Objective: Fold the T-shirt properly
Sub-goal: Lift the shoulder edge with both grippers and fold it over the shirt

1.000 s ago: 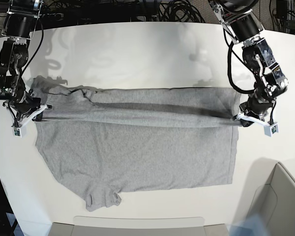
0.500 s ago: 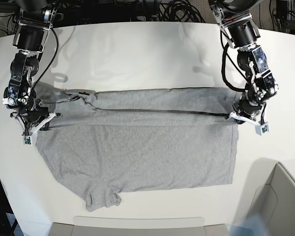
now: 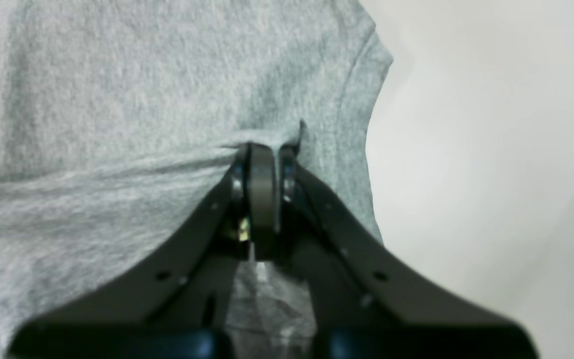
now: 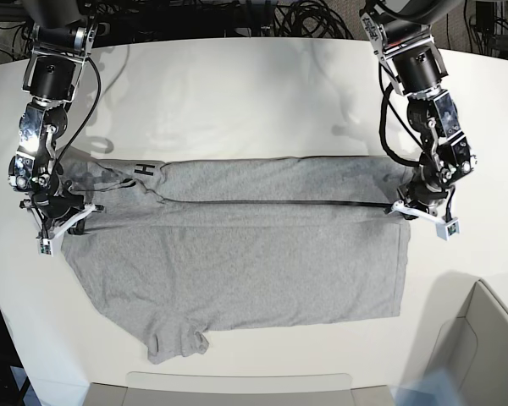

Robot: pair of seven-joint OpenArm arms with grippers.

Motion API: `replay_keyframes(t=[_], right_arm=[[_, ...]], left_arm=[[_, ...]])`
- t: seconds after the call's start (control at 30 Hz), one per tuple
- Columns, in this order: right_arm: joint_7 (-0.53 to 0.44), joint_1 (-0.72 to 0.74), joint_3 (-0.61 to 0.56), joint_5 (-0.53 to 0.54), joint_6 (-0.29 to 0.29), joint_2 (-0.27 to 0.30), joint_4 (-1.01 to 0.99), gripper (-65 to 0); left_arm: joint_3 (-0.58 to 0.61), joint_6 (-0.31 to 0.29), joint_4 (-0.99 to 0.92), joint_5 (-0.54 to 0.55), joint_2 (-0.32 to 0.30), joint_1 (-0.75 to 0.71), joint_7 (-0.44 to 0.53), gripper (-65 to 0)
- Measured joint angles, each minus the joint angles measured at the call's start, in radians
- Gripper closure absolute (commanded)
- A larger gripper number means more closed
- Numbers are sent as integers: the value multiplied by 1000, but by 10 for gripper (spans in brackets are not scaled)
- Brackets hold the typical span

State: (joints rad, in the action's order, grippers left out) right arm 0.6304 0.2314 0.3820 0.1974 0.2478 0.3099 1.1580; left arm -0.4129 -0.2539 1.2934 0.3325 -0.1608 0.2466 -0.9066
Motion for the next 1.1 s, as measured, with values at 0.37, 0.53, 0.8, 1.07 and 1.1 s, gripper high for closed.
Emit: replay_keyframes(t=[0.37, 0.53, 0.8, 1.07, 1.1], right_arm=[[-7, 115, -80, -6, 0, 3, -24, 0], [-7, 177, -79, -7, -1, 4, -167, 0], [-104, 181, -79, -10, -1, 2, -243, 0], [-104, 181, -73, -12, -8, 5, -240, -224], [-103, 181, -73, -11, -8, 5, -238, -245]], left_arm=[[1, 0, 2, 1, -3, 14, 22, 0], [1, 0, 0, 1, -3, 14, 21, 0], [1, 0, 0, 3, -6, 14, 19, -11], [132, 3, 2, 0, -42, 14, 31, -251], [134, 3, 3, 0, -41, 13, 30, -245]])
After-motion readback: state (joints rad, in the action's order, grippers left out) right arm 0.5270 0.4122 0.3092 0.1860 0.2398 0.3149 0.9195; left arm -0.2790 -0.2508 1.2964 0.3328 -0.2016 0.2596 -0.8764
